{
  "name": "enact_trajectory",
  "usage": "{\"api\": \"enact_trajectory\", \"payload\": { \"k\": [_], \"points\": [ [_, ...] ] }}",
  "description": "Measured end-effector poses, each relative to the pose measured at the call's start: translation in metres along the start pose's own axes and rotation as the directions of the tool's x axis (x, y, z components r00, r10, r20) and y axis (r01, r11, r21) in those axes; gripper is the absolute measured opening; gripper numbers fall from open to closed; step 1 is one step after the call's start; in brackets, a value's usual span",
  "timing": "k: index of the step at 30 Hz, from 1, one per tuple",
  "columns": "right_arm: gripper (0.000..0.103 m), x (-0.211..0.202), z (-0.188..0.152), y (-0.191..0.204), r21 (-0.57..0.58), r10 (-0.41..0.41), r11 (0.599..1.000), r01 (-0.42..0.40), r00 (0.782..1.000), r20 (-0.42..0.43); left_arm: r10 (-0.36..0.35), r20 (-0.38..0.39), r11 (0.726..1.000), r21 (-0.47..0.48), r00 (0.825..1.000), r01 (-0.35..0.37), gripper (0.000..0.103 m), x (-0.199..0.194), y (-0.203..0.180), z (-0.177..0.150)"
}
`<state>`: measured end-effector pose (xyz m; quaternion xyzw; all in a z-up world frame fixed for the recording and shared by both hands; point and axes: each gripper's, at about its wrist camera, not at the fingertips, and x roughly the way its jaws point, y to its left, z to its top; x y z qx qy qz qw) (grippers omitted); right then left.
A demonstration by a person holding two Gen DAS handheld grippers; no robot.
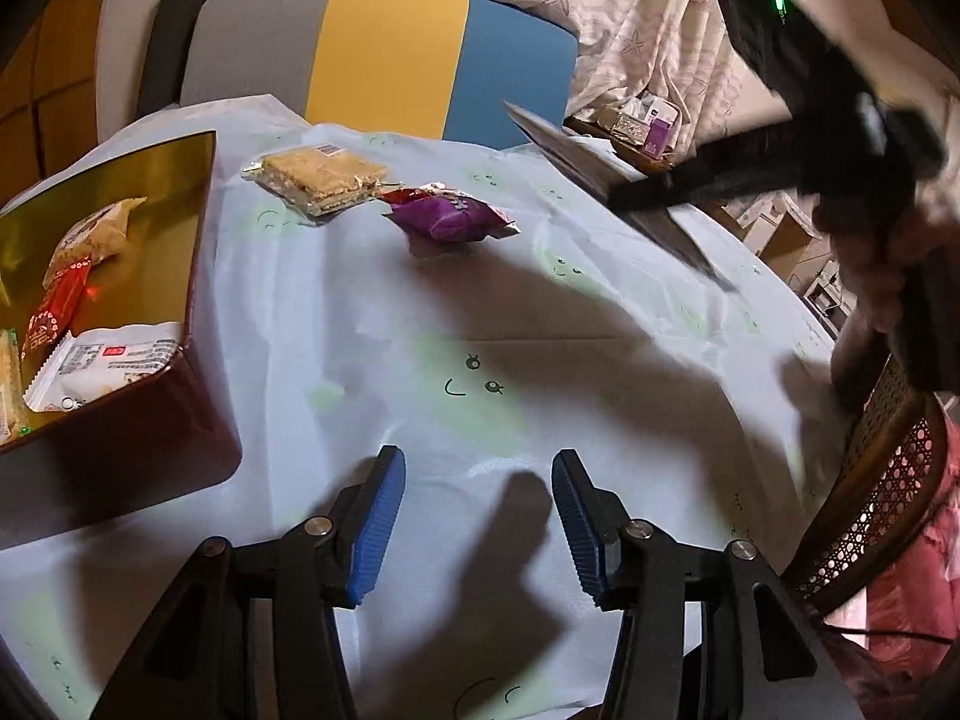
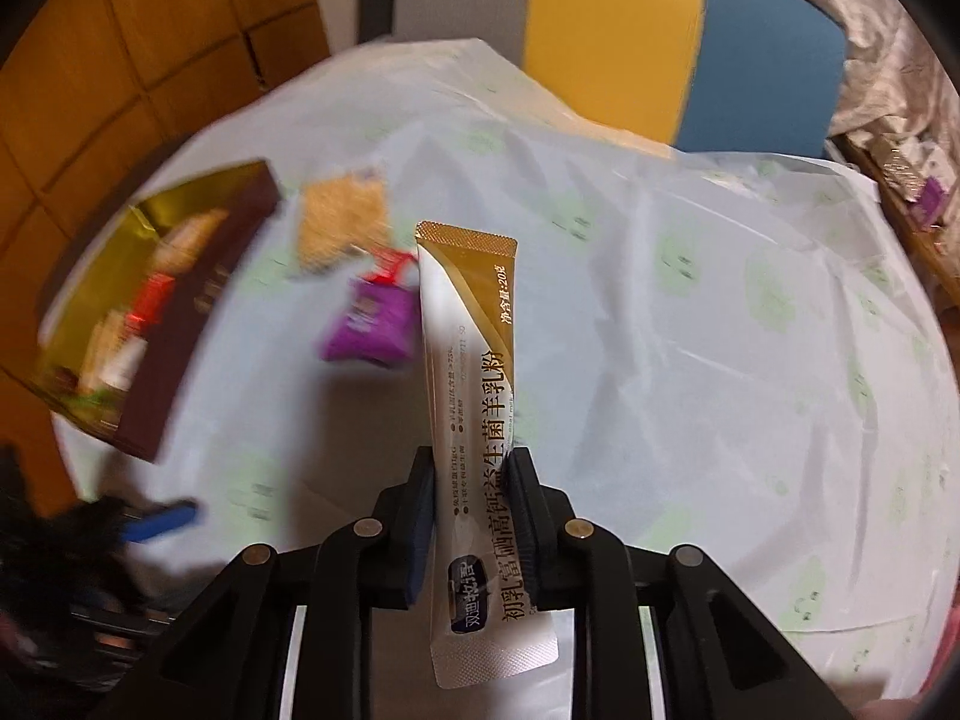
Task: Organize snacks
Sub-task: 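Lower the stick packet into the gold tin and open the right tool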
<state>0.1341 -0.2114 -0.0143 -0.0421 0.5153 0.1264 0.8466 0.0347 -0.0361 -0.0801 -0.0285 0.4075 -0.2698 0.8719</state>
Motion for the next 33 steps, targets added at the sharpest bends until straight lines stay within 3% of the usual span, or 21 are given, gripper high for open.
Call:
{"api": "enact_trajectory", "payload": {
  "k": [6, 13, 17, 22, 25, 33],
  "points": [
    [0.024, -0.009, 0.038, 0.062, -0.088, 0.199, 0.976, -0.200, 0.980, -0.015, -0.012, 0.016, 1.000, -0.002, 1.000, 0.012, 0.053, -0.001, 0.003, -0.003],
    [0.024, 0.013, 0.081, 0.154, -0.197, 0.364, 0.904, -0.379, 0.925, -0.111, -0.036, 0.023, 0.999, -0.020, 0.999, 0.036, 0.053, 0.000, 0.008, -0.003],
    [0.025, 0.038, 0.097, 0.188, -0.203, 0.385, 0.888, -0.413, 0.909, -0.163, -0.044, 0.025, 0.999, -0.024, 0.999, 0.045, 0.053, 0.000, 0.009, -0.003],
    [0.027, 0.068, 0.108, 0.204, -0.142, 0.396, 0.894, -0.426, 0.897, -0.198, -0.039, 0.028, 0.999, -0.014, 0.999, 0.039, 0.053, 0.001, 0.008, -0.004],
    [0.033, 0.080, 0.110, 0.205, -0.133, 0.366, 0.908, -0.396, 0.908, -0.203, -0.039, 0.029, 0.999, -0.014, 0.999, 0.039, 0.053, 0.001, 0.008, -0.004],
    [0.033, 0.075, 0.098, 0.188, -0.144, 0.345, 0.918, -0.369, 0.923, -0.168, -0.024, 0.031, 1.000, 0.001, 0.999, 0.024, 0.053, 0.001, 0.005, -0.005]
  ]
}}
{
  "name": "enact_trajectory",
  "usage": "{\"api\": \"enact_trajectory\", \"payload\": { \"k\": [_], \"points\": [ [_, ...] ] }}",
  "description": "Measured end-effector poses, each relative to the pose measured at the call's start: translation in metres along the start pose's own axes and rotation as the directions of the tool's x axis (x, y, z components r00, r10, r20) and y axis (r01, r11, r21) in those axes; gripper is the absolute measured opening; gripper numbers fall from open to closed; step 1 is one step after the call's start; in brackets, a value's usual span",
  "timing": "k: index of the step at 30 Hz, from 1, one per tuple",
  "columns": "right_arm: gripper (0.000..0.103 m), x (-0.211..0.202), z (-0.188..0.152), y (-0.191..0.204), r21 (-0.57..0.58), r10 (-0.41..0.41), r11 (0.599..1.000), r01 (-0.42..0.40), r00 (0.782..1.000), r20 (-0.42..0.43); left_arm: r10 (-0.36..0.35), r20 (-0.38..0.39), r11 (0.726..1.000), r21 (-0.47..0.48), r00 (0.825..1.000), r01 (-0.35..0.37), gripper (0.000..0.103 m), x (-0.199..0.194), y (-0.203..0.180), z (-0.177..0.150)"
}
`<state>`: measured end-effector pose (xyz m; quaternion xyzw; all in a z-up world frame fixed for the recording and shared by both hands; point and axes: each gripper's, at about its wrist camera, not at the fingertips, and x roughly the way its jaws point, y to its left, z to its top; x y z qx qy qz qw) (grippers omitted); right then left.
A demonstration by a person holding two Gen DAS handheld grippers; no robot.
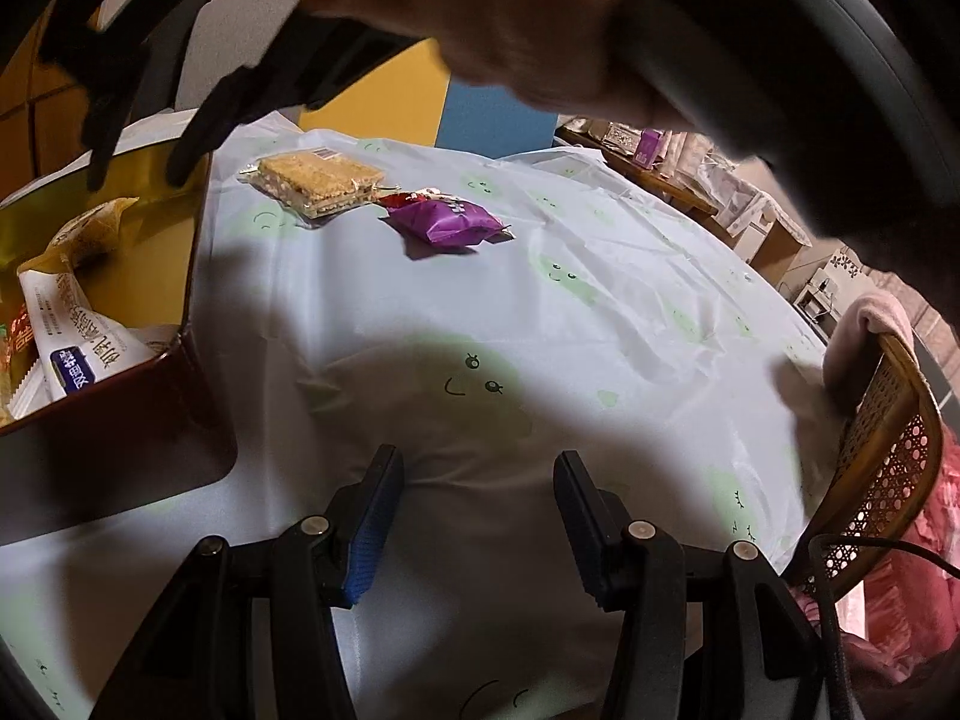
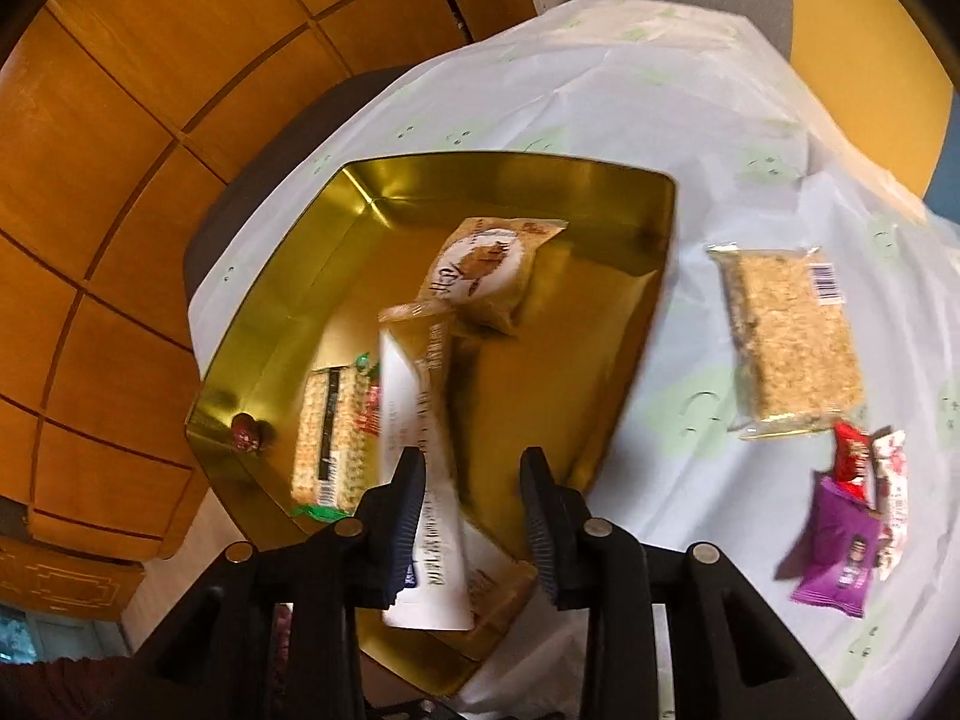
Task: Organize snacks
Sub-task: 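Lower the stick packet into the gold tin and open the right tool, then grasp the pink floral-wrapped candy with the right tool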
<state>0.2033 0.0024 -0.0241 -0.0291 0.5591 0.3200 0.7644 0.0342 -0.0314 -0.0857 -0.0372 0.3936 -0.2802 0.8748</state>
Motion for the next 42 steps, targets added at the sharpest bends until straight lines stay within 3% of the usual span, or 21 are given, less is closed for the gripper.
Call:
{"api": "enact_trajectory", "payload": {
  "k": [4, 10, 18, 24, 29, 33, 42],
  "points": [
    [0.033, -0.023, -0.011, -0.007, -0.007, -0.005, 1.000, 0.005, 0.998, 0.067, 0.004, 0.000, 1.000, 0.004, 1.000, -0.004, 0.053, 0.000, -0.001, 0.000],
    [0.033, -0.059, -0.036, -0.046, 0.039, -0.090, 0.996, 0.085, 0.988, 0.128, 0.010, 0.000, 1.000, 0.009, 1.000, -0.010, 0.053, 0.001, -0.002, 0.000],
    [0.033, -0.086, -0.087, -0.126, 0.220, -0.214, 0.958, 0.184, 0.970, 0.117, 0.025, 0.000, 0.999, 0.022, 1.000, -0.025, 0.055, 0.002, -0.006, -0.001],
    [0.033, -0.087, -0.114, -0.159, 0.288, -0.291, 0.923, 0.254, 0.952, 0.094, 0.047, -0.005, 0.998, 0.040, 0.999, -0.047, 0.055, 0.005, -0.010, 0.000],
    [0.033, -0.084, -0.113, -0.165, 0.290, -0.310, 0.919, 0.267, 0.944, 0.112, 0.064, -0.009, 0.997, 0.054, 0.998, -0.063, 0.055, 0.006, -0.012, 0.000],
    [0.033, -0.085, -0.102, -0.168, 0.280, -0.355, 0.910, 0.306, 0.924, 0.141, 0.074, -0.010, 0.995, 0.062, 0.997, -0.073, 0.055, 0.006, -0.014, 0.000],
    [0.033, -0.062, -0.065, -0.182, 0.257, -0.361, 0.910, 0.324, 0.926, 0.112, 0.069, -0.010, 0.996, 0.061, 0.998, -0.068, 0.056, 0.007, -0.012, 0.000]
  ]
}}
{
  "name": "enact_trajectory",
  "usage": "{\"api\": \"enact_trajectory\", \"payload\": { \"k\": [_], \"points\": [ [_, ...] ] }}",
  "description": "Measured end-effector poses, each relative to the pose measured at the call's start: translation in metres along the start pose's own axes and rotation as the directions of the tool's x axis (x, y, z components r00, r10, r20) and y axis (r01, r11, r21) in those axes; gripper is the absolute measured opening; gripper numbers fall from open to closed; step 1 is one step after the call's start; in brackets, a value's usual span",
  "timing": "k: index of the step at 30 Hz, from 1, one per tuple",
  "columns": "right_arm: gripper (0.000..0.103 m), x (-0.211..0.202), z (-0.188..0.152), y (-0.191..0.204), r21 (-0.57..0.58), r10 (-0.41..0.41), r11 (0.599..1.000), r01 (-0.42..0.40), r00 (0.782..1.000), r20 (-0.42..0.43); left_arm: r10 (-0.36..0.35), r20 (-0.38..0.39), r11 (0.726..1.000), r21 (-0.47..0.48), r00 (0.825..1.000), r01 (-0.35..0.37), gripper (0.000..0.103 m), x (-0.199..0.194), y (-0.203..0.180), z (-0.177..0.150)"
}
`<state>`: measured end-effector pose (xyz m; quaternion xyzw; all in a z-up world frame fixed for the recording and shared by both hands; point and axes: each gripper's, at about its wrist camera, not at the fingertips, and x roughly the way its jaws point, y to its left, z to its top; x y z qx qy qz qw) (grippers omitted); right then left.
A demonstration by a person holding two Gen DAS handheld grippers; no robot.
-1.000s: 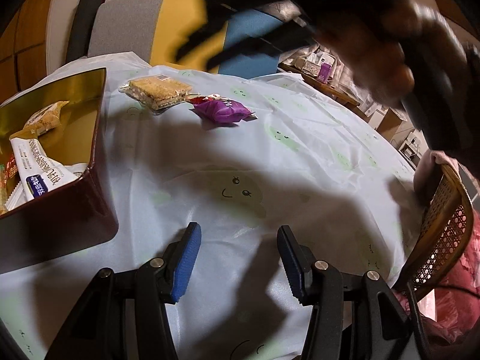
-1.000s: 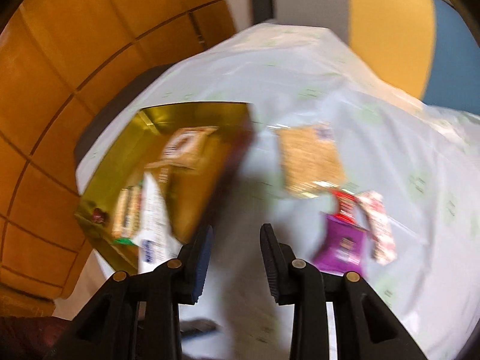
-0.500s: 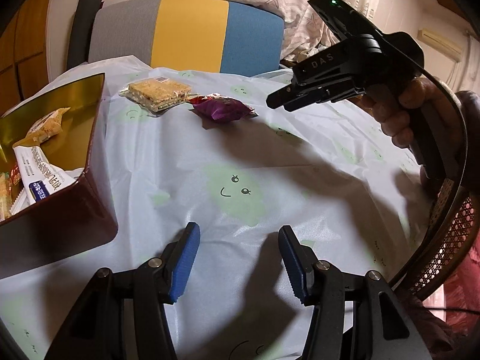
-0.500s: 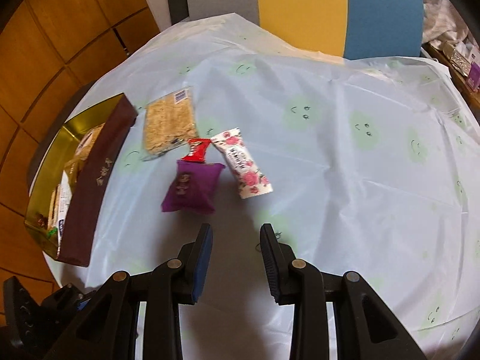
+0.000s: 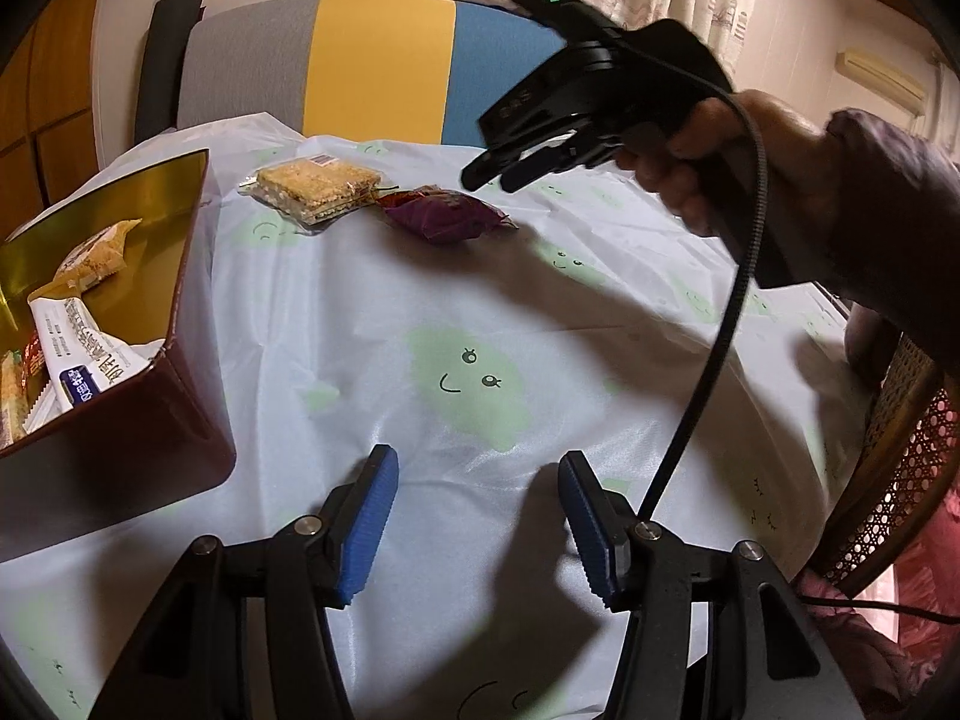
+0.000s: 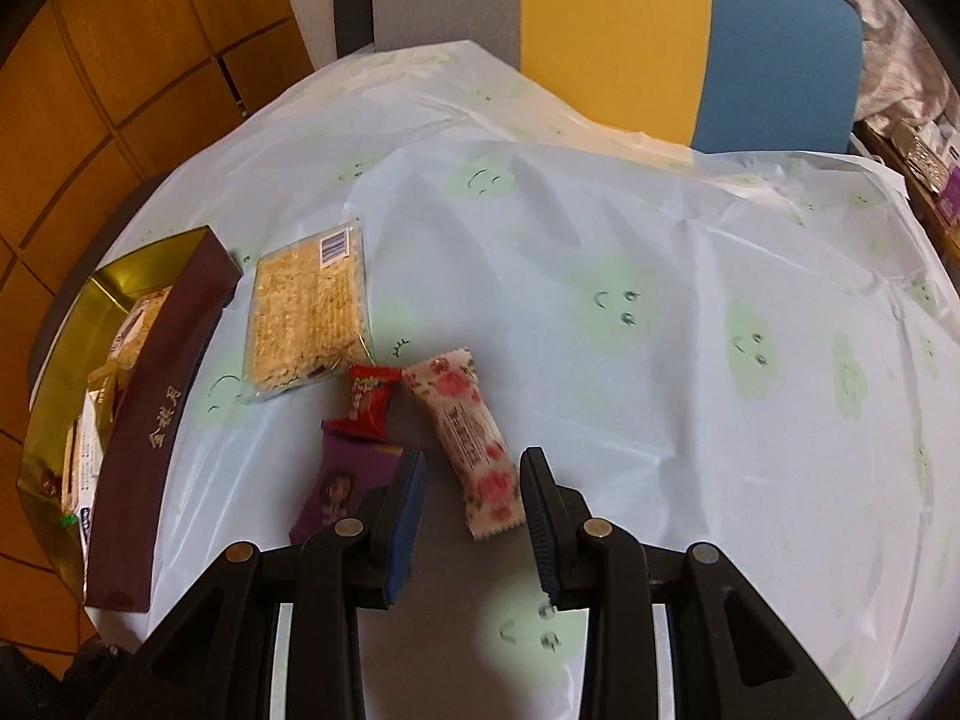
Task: Organize snacks
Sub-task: 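Grasp the pink floral-wrapped candy with the right tool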
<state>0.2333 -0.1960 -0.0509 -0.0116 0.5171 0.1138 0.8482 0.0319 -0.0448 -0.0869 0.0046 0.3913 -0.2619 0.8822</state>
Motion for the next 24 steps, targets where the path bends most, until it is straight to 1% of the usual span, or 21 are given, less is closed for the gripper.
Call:
{"api": "enact_trajectory", "payload": {
  "k": [6, 8, 12, 13, 15, 19, 21, 22, 24],
  "points": [
    [0.033, 0.024, 0.006, 0.007, -0.033, -0.018, 0.999, 0.016, 0.999, -0.047, 0.001, 0.000, 1.000, 0.001, 1.000, -0.001, 0.057, 0.000, -0.001, 0.000],
    [0.026, 0.028, 0.006, 0.007, -0.040, -0.032, 0.999, 0.029, 0.998, -0.062, 0.002, 0.000, 1.000, 0.003, 1.000, -0.002, 0.057, 0.000, -0.001, -0.001],
    [0.024, 0.025, 0.000, 0.007, -0.096, -0.056, 0.994, 0.049, 0.995, -0.076, 0.007, -0.002, 1.000, 0.012, 1.000, -0.007, 0.059, 0.001, -0.003, 0.000],
    [0.023, 0.023, -0.003, 0.006, -0.114, -0.080, 0.991, 0.070, 0.993, -0.083, 0.008, -0.002, 1.000, 0.013, 1.000, -0.008, 0.059, 0.000, -0.003, 0.000],
    [0.023, 0.018, -0.012, 0.001, -0.140, -0.096, 0.987, 0.083, 0.991, -0.094, 0.009, -0.003, 1.000, 0.014, 1.000, -0.009, 0.059, 0.000, -0.003, 0.000],
    [0.023, 0.006, -0.037, -0.018, -0.190, -0.155, 0.973, 0.130, 0.980, -0.124, 0.012, -0.003, 1.000, 0.015, 1.000, -0.012, 0.060, 0.001, -0.004, 0.000],
    [0.023, 0.002, -0.049, -0.028, -0.206, -0.186, 0.966, 0.157, 0.974, -0.132, 0.015, -0.004, 1.000, 0.020, 1.000, -0.015, 0.064, 0.002, -0.005, 0.000],
    [0.023, 0.001, -0.055, -0.033, -0.209, -0.194, 0.964, 0.163, 0.971, -0.138, 0.020, -0.006, 0.999, 0.025, 1.000, -0.020, 0.064, 0.003, -0.007, 0.001],
    [0.023, -0.003, -0.063, -0.042, -0.189, -0.177, 0.970, 0.152, 0.976, -0.127, 0.032, -0.009, 0.999, 0.032, 0.999, -0.031, 0.066, 0.004, -0.009, 0.001]
  ]
}}
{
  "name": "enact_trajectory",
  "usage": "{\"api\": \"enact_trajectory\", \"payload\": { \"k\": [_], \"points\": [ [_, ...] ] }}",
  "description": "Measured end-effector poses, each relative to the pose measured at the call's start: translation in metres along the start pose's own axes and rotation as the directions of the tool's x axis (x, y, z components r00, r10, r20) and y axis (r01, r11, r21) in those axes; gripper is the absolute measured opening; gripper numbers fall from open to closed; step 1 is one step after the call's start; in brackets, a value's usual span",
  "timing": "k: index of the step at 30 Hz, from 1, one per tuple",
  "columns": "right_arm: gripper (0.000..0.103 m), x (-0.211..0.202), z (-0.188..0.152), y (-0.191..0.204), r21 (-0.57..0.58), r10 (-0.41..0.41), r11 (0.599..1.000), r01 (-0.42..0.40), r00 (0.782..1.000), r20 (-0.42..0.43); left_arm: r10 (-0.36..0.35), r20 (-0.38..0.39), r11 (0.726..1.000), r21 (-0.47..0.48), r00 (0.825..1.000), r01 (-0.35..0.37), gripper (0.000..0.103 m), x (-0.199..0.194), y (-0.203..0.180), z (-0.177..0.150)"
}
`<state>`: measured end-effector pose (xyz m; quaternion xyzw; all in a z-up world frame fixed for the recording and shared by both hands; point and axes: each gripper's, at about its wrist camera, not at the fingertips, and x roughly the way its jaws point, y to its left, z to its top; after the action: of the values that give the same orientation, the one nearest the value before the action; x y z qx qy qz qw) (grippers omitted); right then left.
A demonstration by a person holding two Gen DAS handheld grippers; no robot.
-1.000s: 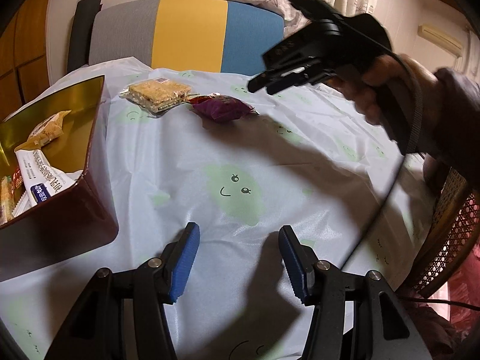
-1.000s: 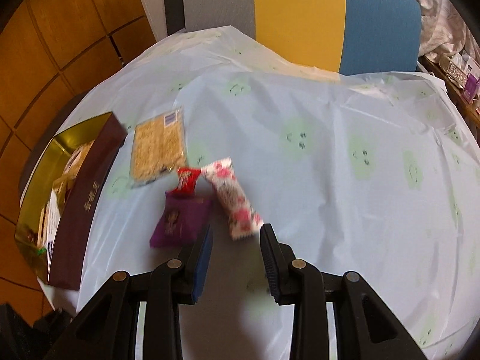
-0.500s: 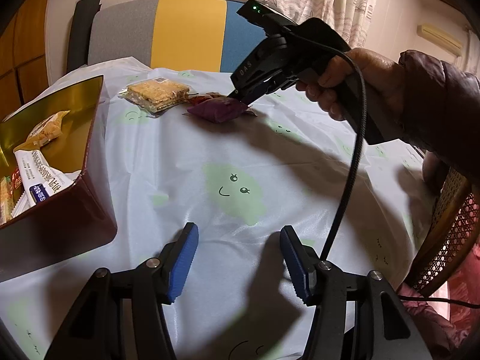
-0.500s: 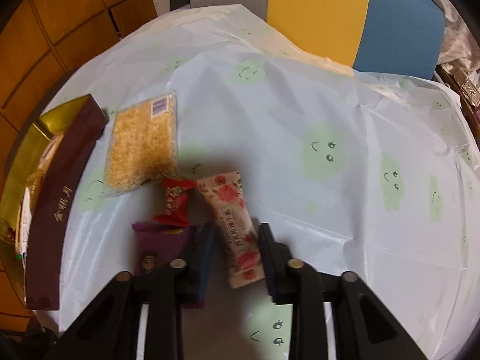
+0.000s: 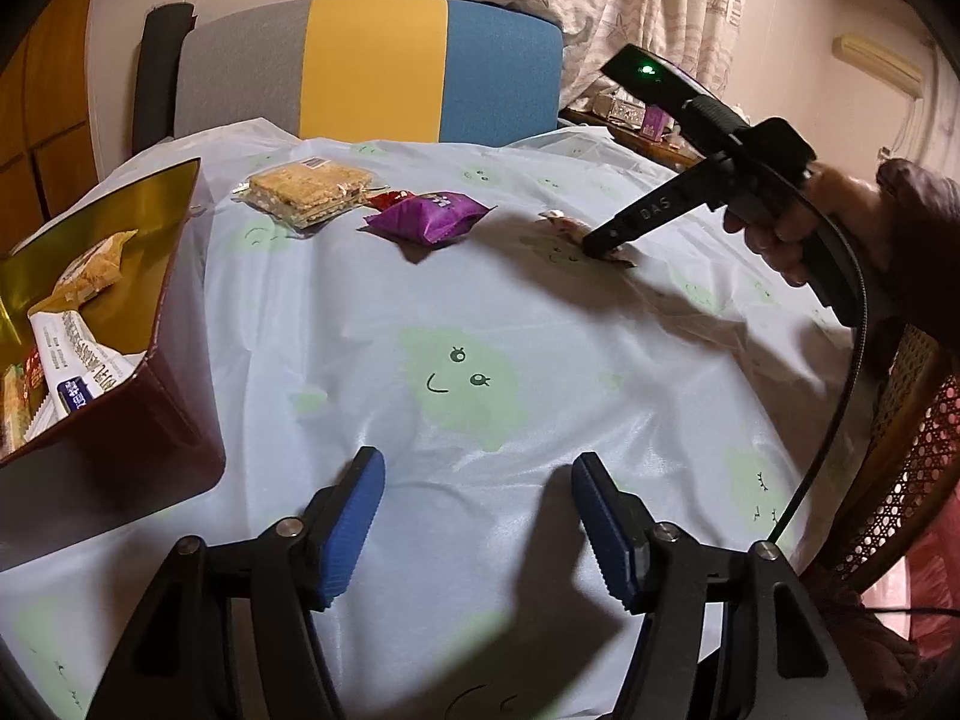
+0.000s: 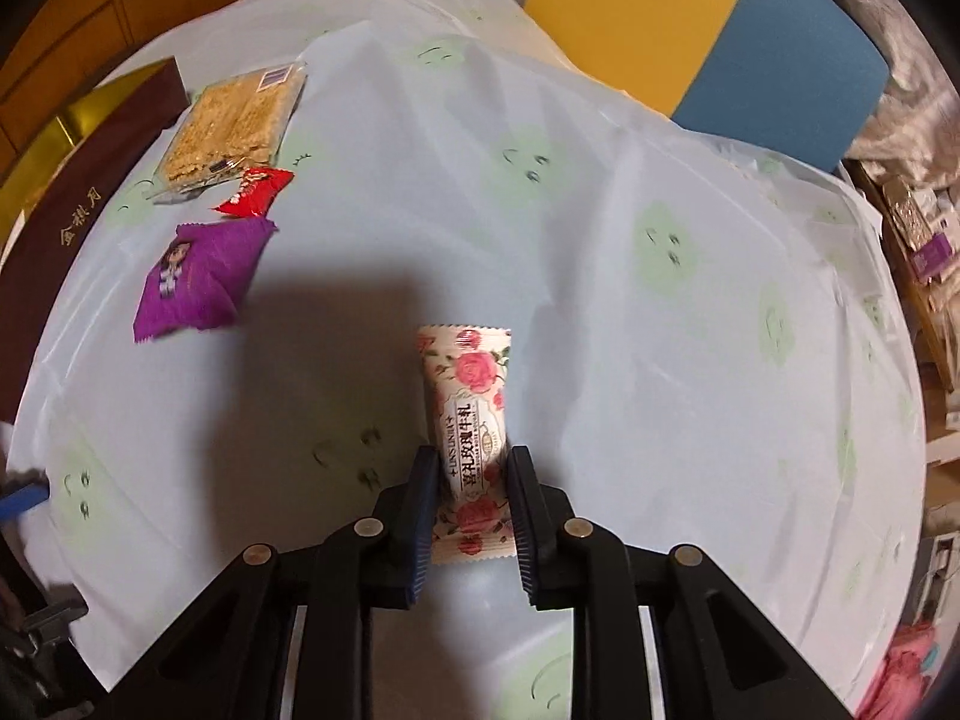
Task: Organize snacks
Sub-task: 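Grasp the pink floral-wrapped candy with the right tool, then grasp the purple printed packet with the left tool while the right tool holds the pink candy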
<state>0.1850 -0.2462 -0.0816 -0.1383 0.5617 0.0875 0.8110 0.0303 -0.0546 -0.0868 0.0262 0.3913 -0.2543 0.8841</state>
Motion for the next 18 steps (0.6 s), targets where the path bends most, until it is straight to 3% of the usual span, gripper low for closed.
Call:
{"api": "enact_trajectory", "payload": {
  "k": [4, 9, 14, 18],
  "points": [
    [0.023, 0.002, -0.010, -0.014, 0.065, 0.053, 0.996, -0.055, 0.998, 0.034, 0.011, -0.017, 1.000, 0.002, 1.000, -0.011, 0.066, 0.001, -0.002, 0.002],
    [0.023, 0.004, -0.008, -0.016, 0.060, 0.063, 0.996, -0.065, 0.997, 0.033, 0.034, -0.087, 0.998, -0.041, 0.996, -0.037, 0.065, 0.003, -0.003, 0.014],
    [0.024, 0.005, -0.006, -0.017, 0.061, 0.060, 0.996, -0.061, 0.998, 0.024, -0.014, -0.104, 0.993, -0.117, 0.995, 0.002, 0.064, -0.004, -0.005, 0.043],
    [0.024, 0.006, -0.005, -0.016, 0.062, 0.051, 0.997, -0.052, 0.998, 0.020, -0.013, -0.105, 0.995, -0.096, 0.994, 0.003, 0.064, -0.002, -0.016, 0.072]
  ]
}}
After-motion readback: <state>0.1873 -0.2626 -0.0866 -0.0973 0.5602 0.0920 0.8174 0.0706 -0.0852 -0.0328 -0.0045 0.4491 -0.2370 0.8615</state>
